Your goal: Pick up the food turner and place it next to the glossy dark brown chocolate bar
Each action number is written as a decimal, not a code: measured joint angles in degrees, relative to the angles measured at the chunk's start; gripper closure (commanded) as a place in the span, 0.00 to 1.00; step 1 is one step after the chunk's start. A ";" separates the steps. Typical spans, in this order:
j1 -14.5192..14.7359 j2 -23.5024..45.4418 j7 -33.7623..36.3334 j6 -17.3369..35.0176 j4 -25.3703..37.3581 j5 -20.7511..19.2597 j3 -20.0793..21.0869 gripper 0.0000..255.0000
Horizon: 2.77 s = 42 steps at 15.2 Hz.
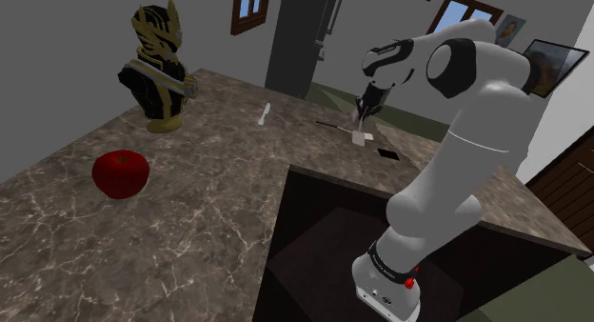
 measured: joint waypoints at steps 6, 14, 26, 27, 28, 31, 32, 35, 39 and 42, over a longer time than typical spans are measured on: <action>-5.25 3.77 -8.46 -1.69 5.05 2.48 -2.50 1.00; -13.81 12.63 -19.35 -5.86 17.09 7.09 -4.47 1.00; -18.83 19.47 -24.83 -4.34 21.78 10.17 -4.40 1.00; -18.85 19.78 -24.88 -3.82 21.55 10.31 -4.31 1.00; -18.74 19.82 -24.92 -2.98 20.74 10.38 -4.26 1.00; -18.95 20.90 -25.31 -1.25 20.02 10.87 -3.99 1.00; -18.92 21.02 -25.40 -0.57 19.44 10.97 -3.93 1.00; -18.92 21.31 -25.43 -0.07 19.23 11.10 -3.84 1.00; -18.94 21.34 -25.47 0.03 19.17 11.13 -3.83 0.00; -18.94 21.34 -25.47 0.04 19.17 11.13 -3.83 0.00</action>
